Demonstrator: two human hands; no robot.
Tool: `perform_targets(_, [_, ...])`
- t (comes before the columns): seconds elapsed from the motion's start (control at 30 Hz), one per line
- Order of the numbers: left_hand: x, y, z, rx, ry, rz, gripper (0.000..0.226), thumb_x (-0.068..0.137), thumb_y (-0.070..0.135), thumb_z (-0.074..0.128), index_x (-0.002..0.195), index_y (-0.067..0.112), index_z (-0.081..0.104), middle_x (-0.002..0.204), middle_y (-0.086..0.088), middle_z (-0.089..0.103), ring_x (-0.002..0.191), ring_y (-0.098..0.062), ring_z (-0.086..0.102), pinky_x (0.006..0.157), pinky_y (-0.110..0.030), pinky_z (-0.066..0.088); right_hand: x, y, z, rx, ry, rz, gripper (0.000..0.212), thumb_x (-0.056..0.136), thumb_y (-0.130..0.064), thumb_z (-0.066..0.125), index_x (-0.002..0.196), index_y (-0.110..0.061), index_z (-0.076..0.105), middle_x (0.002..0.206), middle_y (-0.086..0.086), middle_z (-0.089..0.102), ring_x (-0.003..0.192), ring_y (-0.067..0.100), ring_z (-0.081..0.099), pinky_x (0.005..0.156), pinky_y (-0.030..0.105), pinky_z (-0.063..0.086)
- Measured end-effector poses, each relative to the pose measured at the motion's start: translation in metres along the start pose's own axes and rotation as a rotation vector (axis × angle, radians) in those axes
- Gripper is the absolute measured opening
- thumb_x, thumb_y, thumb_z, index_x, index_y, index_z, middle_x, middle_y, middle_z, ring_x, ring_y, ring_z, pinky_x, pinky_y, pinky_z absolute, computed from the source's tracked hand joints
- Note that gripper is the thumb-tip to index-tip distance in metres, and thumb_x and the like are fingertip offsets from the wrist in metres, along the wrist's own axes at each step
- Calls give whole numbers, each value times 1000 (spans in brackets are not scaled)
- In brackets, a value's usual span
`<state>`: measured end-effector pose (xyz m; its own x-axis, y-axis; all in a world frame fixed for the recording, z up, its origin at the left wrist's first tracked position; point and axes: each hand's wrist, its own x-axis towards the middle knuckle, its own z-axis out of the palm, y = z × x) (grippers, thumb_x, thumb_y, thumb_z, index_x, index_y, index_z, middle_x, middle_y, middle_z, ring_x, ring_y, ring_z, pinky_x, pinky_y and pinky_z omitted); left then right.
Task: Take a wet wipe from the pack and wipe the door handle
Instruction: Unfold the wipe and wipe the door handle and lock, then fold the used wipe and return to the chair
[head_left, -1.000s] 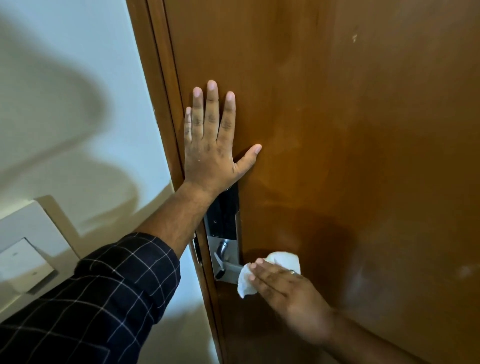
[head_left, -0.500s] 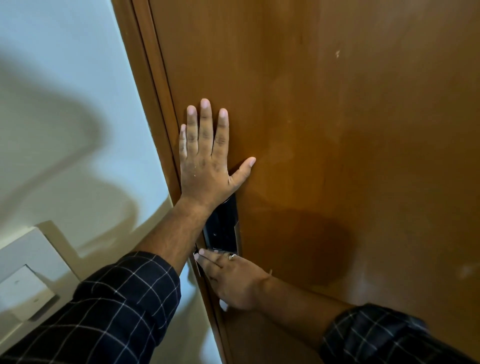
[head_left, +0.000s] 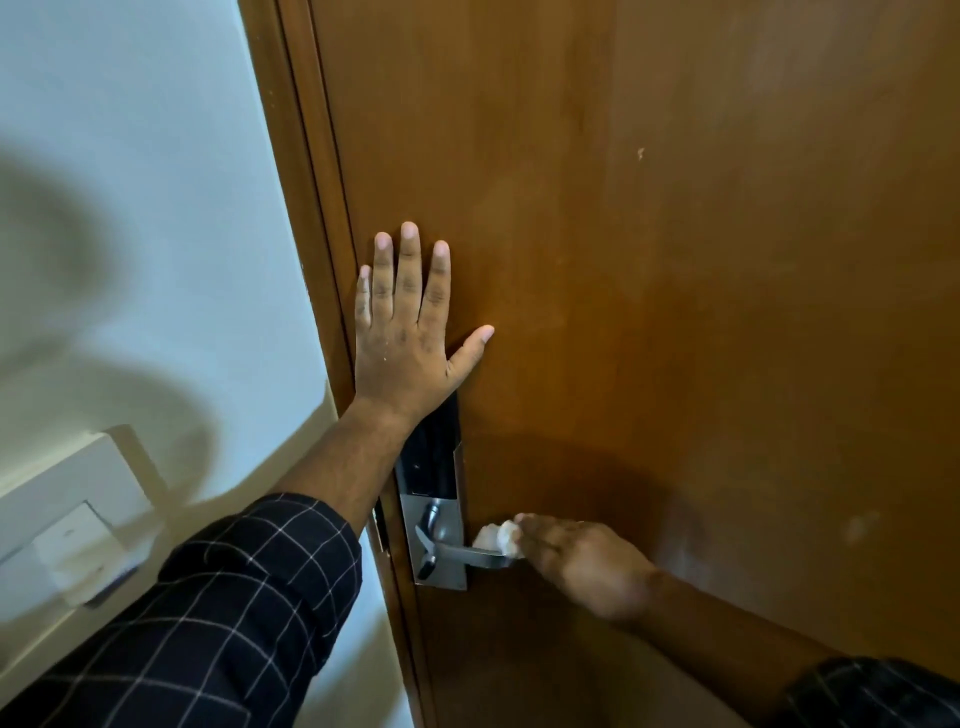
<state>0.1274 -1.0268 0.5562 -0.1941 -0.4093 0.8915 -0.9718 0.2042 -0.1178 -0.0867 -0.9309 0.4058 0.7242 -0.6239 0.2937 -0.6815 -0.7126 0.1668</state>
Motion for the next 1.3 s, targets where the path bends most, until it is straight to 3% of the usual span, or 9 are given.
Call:
perform_targets(0.17, [-15, 4, -4, -50, -65, -50, 79, 94, 65, 31, 154, 18, 10, 163, -15, 11, 151, -34, 6, 120, -53, 13, 4, -32, 23, 487, 78, 577, 56, 96, 3, 44, 144, -26, 40, 153, -9, 36, 141, 9, 34, 112, 10, 22])
perform_targets(0.47, [-94, 58, -55, -511, -143, -232, 49, 94, 50, 46, 137, 27, 51, 153, 3, 41, 145, -14, 26, 112, -37, 33, -46, -33, -14, 704, -28, 300, 47, 90, 4, 56, 126, -25, 63, 136, -11, 58, 124, -1, 50, 107, 18, 40])
perform_targets(0.6, [-152, 105, -80, -901, -771, -466, 75, 72, 80, 54, 138, 46, 41, 137, 22, 50, 118, 8, 48, 86, -11, 41, -72, -5, -35, 899, 185, 288, 35, 83, 14, 58, 95, -14, 75, 101, -1, 64, 96, 3, 59, 77, 18, 51])
perform_targets(0.7, [-175, 143, -85, -1047, -1039, -561, 43, 85, 55, 64, 115, 24, 66, 93, 22, 66, 76, 8, 59, 65, -15, 46, -87, 15, -43, 1023, 250, 342, 28, 86, 4, 62, 89, -22, 71, 93, -4, 62, 86, 6, 61, 66, 20, 49])
perform_targets(0.8, [-179, 182, -95, -1113, -932, -774, 22, 96, 30, 59, 84, 19, 74, 64, 17, 69, 60, 1, 63, 53, -14, 44, -103, 31, -41, 1198, 204, 414, 37, 83, -4, 71, 98, -37, 63, 97, -7, 63, 87, 8, 64, 66, 21, 52])
perform_targets(1.0, [-201, 235, -122, -1144, -672, -1234, 39, 80, 57, 61, 95, 24, 75, 93, -1, 76, 90, -17, 72, 76, -26, 59, -148, 25, -20, 1674, -215, 620, 45, 88, -9, 66, 128, -27, 53, 102, -5, 69, 84, 10, 69, 56, 22, 56])
perform_targets(1.07, [-208, 245, -131, -1085, -569, -1337, 38, 80, 57, 60, 90, 23, 75, 87, 3, 76, 81, -13, 72, 65, -20, 55, -166, 9, -12, 1858, -350, 731, 32, 91, -32, 59, 120, -21, 62, 90, 0, 76, 74, 16, 65, 49, 24, 45])
perform_targets(1.17, [-213, 247, -147, -891, -441, -1426, 31, 88, 48, 59, 83, 23, 75, 79, 6, 73, 73, -8, 70, 56, -14, 53, -181, -15, -6, 2155, -553, 754, 57, 80, -60, 47, 110, -17, 69, 92, 15, 77, 71, 22, 64, 58, 31, 44])
perform_targets(1.3, [-235, 249, -171, -693, -348, -1481, 24, 88, 46, 63, 76, 29, 77, 75, 9, 74, 68, -6, 70, 56, -15, 54, -187, -51, -9, 2043, -593, 598, 32, 83, -38, 64, 105, -15, 67, 82, 7, 77, 71, 14, 68, 63, 27, 49])
